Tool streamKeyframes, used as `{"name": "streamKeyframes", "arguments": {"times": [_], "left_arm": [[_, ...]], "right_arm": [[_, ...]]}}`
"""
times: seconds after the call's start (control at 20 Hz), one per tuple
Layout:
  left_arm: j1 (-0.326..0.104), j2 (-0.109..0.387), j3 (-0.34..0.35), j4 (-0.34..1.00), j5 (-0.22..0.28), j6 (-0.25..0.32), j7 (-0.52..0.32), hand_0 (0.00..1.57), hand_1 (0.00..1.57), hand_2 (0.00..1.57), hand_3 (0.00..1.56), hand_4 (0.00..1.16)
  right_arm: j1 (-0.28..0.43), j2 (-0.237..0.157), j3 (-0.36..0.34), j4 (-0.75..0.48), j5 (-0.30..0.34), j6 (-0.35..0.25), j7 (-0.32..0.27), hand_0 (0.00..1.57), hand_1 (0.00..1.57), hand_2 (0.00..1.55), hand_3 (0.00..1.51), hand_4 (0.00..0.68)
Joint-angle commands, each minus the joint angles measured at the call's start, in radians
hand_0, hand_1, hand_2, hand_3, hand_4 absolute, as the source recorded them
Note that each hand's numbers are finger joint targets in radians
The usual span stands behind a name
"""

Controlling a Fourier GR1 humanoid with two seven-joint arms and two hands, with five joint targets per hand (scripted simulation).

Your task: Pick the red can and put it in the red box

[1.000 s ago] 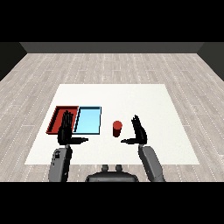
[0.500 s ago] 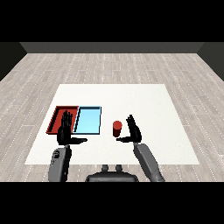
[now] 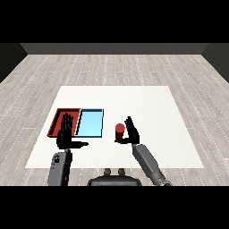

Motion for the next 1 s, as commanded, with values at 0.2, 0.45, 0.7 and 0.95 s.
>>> {"name": "streamKeyframes", "arguments": {"times": [0.2, 0.45, 0.7, 0.95], "left_arm": [[-0.028, -0.002, 0.012, 0.080, -0.004, -0.006, -0.051, 0.00, 0.00, 0.00, 0.00, 0.00], [-0.001, -0.008, -0.008, 0.041, -0.016, -0.002, -0.045, 0.00, 0.00, 0.00, 0.00, 0.00], [-0.016, -0.007, -0.012, -0.001, -0.002, 0.004, 0.013, 0.00, 0.00, 0.00, 0.00, 0.00], [-0.020, -0.038, -0.040, -0.021, -0.045, 0.065, 0.037, 0.00, 0.00, 0.00, 0.00, 0.00]], "right_arm": [[0.012, 0.000, -0.002, 0.001, 0.014, -0.017, 0.028, 0.00, 0.00, 0.00, 0.00, 0.000], [-0.062, 0.000, 0.060, 0.099, -0.078, -0.077, -0.031, 0.00, 0.00, 0.00, 0.00, 0.000], [-0.072, 0.000, -0.006, 0.132, -0.032, -0.040, -0.012, 0.00, 0.00, 0.00, 0.00, 0.000], [-0.119, 0.000, 0.180, 0.190, -0.170, -0.142, -0.113, 0.00, 0.00, 0.00, 0.00, 0.000]]}}
